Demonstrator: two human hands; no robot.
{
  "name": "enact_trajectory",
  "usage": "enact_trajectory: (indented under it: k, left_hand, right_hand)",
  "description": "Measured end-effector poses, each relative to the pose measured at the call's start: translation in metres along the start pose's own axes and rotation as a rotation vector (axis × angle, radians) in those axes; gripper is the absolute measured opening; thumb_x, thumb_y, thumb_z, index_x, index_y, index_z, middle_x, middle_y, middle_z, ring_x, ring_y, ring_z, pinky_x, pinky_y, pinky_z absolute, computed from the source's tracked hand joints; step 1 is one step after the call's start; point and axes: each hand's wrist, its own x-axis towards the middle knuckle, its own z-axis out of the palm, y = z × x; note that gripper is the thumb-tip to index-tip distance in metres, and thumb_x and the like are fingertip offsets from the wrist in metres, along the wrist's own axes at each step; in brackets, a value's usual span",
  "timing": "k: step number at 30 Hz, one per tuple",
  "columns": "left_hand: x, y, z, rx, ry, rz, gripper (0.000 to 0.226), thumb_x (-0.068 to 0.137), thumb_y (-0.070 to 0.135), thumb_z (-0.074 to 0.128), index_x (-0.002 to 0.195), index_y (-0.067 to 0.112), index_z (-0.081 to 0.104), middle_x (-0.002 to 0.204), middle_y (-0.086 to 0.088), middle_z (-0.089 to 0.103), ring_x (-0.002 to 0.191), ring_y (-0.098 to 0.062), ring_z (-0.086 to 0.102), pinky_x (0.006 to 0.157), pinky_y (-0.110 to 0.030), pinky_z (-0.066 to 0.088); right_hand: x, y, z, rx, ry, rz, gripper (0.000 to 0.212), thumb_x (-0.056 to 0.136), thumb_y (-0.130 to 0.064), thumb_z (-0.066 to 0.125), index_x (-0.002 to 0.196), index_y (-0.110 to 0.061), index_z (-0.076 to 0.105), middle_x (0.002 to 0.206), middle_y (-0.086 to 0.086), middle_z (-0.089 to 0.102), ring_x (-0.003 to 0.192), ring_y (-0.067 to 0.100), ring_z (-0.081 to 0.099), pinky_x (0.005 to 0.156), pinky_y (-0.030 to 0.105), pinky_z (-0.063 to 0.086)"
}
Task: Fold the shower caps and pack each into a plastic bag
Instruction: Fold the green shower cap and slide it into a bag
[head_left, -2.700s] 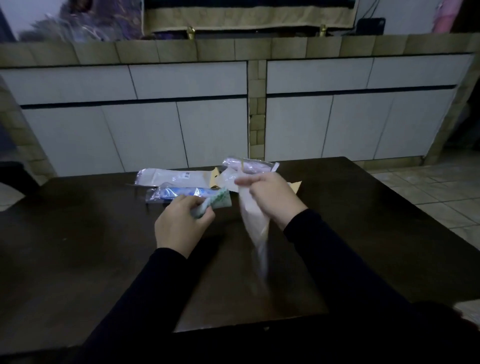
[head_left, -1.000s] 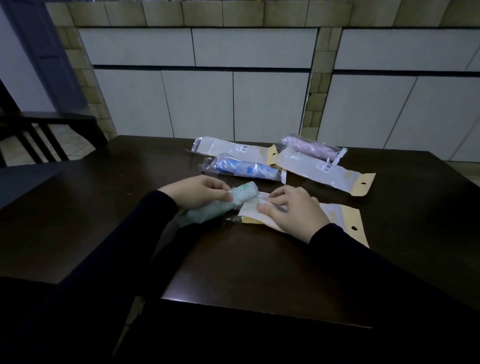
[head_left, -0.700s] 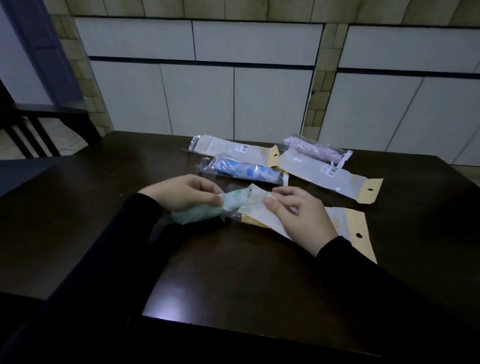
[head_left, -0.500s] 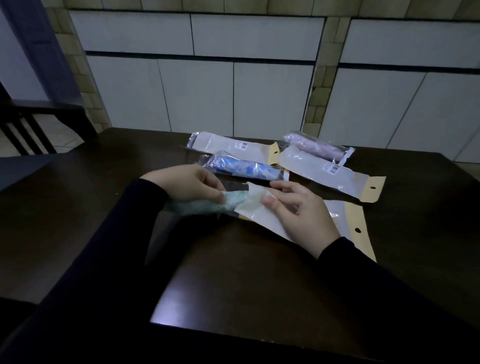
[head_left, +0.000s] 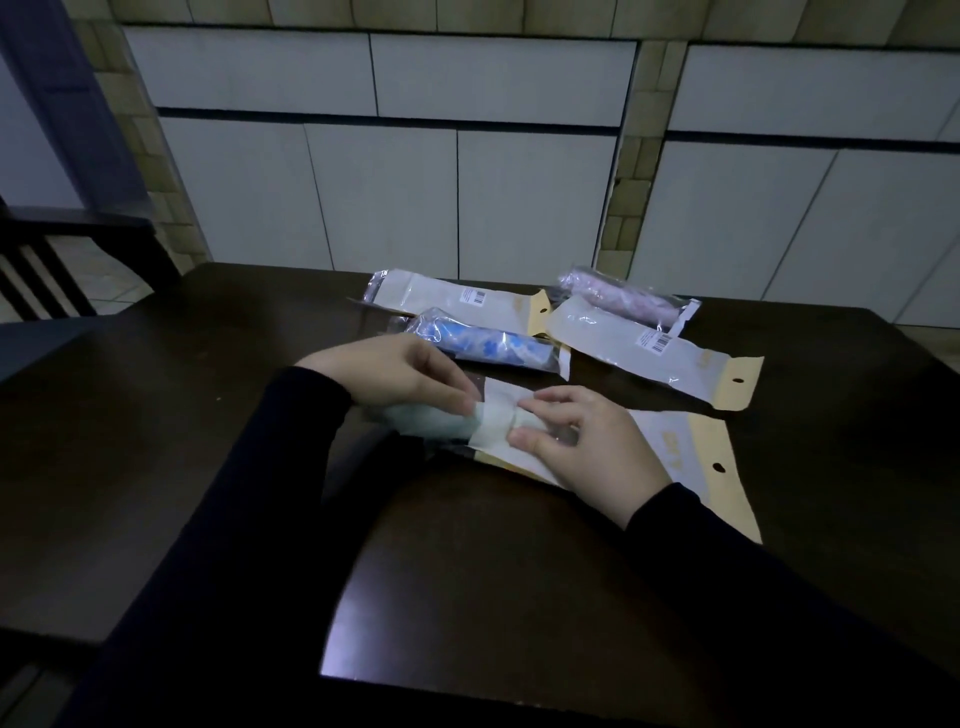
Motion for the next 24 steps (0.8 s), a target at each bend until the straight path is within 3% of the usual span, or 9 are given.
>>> enact_trajectory:
  k: [3,6,8,12,13,15,17,20,24]
  left_hand:
    - [-0.007,-0.012,-0.005,-0.173,0.095,0.004,0.040,0.055,0.039,0.081,0.092,0.024,0.076,0.099,0.001,0.074,0.097,-0.013,0.065,0.096,-0.033,0.046]
    - [-0.005,-0.016,-0.001,-0.086,0.208,-0.112,0.017,0.074,0.033,0.080,0.089,0.027,0.074,0.092,-0.005,0.072,0.084,-0.015,0.062,0.088,-0.036,0.051]
    - [-0.001,-0.009,0.008,-0.059,0.270,-0.113,0.008,0.082,0.033,0.074,0.087,0.027,0.074,0.089,-0.001,0.073,0.076,-0.011,0.061,0.081,-0.031,0.052]
    - [0.008,0.010,0.033,-0.005,0.263,-0.012,0.008,0.088,0.033,0.066,0.089,0.027,0.071,0.060,0.019,0.065,0.047,0.000,0.054,0.050,-0.014,0.045]
    - [0.008,0.011,0.035,-0.044,0.285,-0.011,0.008,0.088,0.032,0.066,0.092,0.026,0.071,0.064,0.017,0.066,0.048,-0.002,0.056,0.050,-0.014,0.046]
    - [0.006,0.009,0.032,-0.173,0.348,-0.004,0.013,0.086,0.029,0.070,0.096,0.022,0.072,0.083,0.010,0.072,0.065,-0.011,0.067,0.064,-0.020,0.054]
    - [0.002,0.003,0.028,-0.214,0.430,-0.007,0.012,0.082,0.024,0.074,0.092,0.017,0.074,0.084,0.002,0.073,0.071,-0.015,0.068,0.073,-0.022,0.054]
    - [0.000,-0.003,0.031,-0.178,0.508,-0.071,0.010,0.077,0.025,0.079,0.079,0.017,0.074,0.069,0.005,0.071,0.060,-0.006,0.063,0.066,-0.019,0.052]
    - [0.004,0.000,0.039,-0.230,0.477,-0.101,0.011,0.080,0.030,0.076,0.076,0.020,0.074,0.062,0.011,0.070,0.055,0.002,0.060,0.057,-0.014,0.046]
  right_hand:
    - [0.001,0.002,-0.001,-0.023,0.061,0.054,0.045,0.083,-0.053,0.064,0.124,-0.036,0.061,0.132,-0.016,0.051,0.124,0.006,0.043,0.109,0.040,0.033]
    - [0.001,0.002,-0.002,-0.016,0.081,0.054,0.048,0.083,-0.052,0.064,0.128,-0.035,0.059,0.134,-0.015,0.050,0.127,0.008,0.041,0.110,0.041,0.030]
    - [0.000,0.000,-0.001,-0.038,0.073,0.027,0.049,0.084,-0.051,0.063,0.130,-0.033,0.057,0.135,-0.014,0.049,0.128,0.009,0.040,0.110,0.041,0.030]
    - [0.001,-0.001,0.002,-0.074,0.080,-0.056,0.047,0.084,-0.053,0.061,0.126,-0.032,0.061,0.131,-0.015,0.053,0.126,0.009,0.041,0.110,0.040,0.029]
    - [0.001,0.000,0.002,-0.066,0.096,-0.048,0.047,0.084,-0.053,0.061,0.126,-0.032,0.062,0.130,-0.015,0.053,0.126,0.008,0.042,0.110,0.040,0.029]
    - [0.001,0.001,-0.001,-0.080,0.121,-0.033,0.045,0.086,-0.052,0.059,0.127,-0.032,0.061,0.131,-0.014,0.051,0.127,0.008,0.039,0.110,0.038,0.028]
    - [0.000,0.001,-0.001,-0.127,0.132,-0.036,0.041,0.092,-0.046,0.054,0.130,-0.032,0.057,0.132,-0.012,0.047,0.128,0.010,0.035,0.110,0.034,0.027]
    - [-0.002,0.000,-0.001,-0.187,0.122,-0.030,0.040,0.096,-0.038,0.049,0.135,-0.033,0.053,0.131,-0.009,0.044,0.127,0.011,0.032,0.107,0.030,0.026]
    - [-0.003,-0.003,0.000,-0.252,0.112,-0.040,0.040,0.096,-0.037,0.047,0.136,-0.033,0.050,0.131,-0.008,0.043,0.126,0.012,0.032,0.105,0.031,0.023]
